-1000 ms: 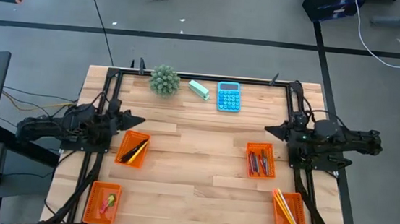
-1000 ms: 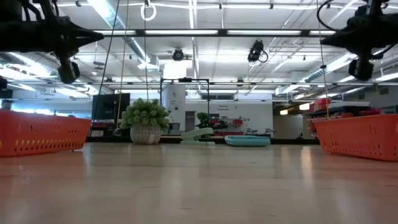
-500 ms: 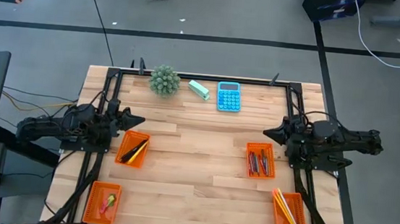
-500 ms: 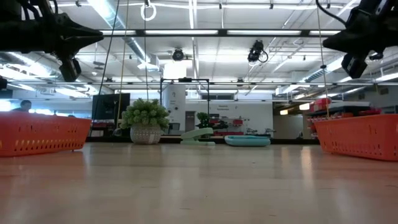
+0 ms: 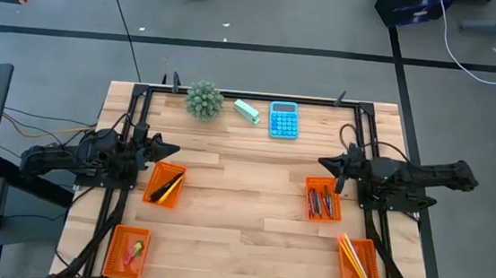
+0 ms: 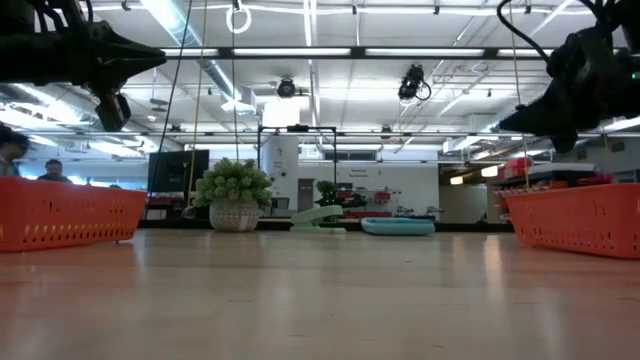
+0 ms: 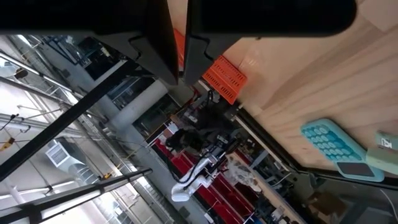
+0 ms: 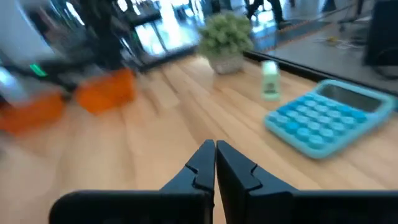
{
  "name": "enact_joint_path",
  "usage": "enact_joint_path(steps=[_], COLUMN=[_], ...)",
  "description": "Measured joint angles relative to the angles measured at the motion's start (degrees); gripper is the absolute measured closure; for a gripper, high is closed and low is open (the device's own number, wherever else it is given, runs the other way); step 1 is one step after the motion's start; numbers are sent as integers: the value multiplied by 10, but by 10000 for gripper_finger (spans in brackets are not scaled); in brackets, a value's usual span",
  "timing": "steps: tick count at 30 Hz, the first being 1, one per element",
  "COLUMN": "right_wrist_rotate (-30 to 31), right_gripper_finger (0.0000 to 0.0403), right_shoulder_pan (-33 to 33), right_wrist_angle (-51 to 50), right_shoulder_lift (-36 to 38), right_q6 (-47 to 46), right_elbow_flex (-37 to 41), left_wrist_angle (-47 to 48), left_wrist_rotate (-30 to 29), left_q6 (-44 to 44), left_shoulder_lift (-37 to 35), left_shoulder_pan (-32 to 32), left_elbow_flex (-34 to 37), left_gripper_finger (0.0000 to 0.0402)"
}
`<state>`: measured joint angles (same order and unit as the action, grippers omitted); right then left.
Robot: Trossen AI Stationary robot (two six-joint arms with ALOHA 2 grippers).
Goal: Sort crayons/erasers/pens/pencils in bins
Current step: Return to Home Position
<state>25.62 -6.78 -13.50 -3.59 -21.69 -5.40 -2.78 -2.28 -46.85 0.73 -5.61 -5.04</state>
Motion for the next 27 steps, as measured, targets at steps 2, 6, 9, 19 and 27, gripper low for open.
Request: enact_joint_path(steps=[2, 6, 9, 19, 27], right_wrist_rotate=[10, 9, 9, 9, 9], right_gripper_finger=[382, 382, 382, 382, 382], right_shoulder_pan=[0, 0, 0, 0, 0], right_wrist_angle=[-21, -23, -20, -20, -20], right_shoulder_lift=[-12, -26, -31, -32, -32], right_q6=[26, 21, 13, 13, 13], right_elbow_flex=[-7, -9, -9, -9, -9], left_wrist_angle=[0, 0, 0, 0, 1], left_wrist_rotate=[0, 0, 0, 0, 0], left_q6=[0, 0, 0, 0, 0], left_shoulder_lift=[0, 0, 0, 0, 0], left_shoulder_pan=[0, 0, 0, 0, 0], left_elbow_flex=[0, 0, 0, 0, 0], left_gripper_finger=[364, 361, 364, 373, 361])
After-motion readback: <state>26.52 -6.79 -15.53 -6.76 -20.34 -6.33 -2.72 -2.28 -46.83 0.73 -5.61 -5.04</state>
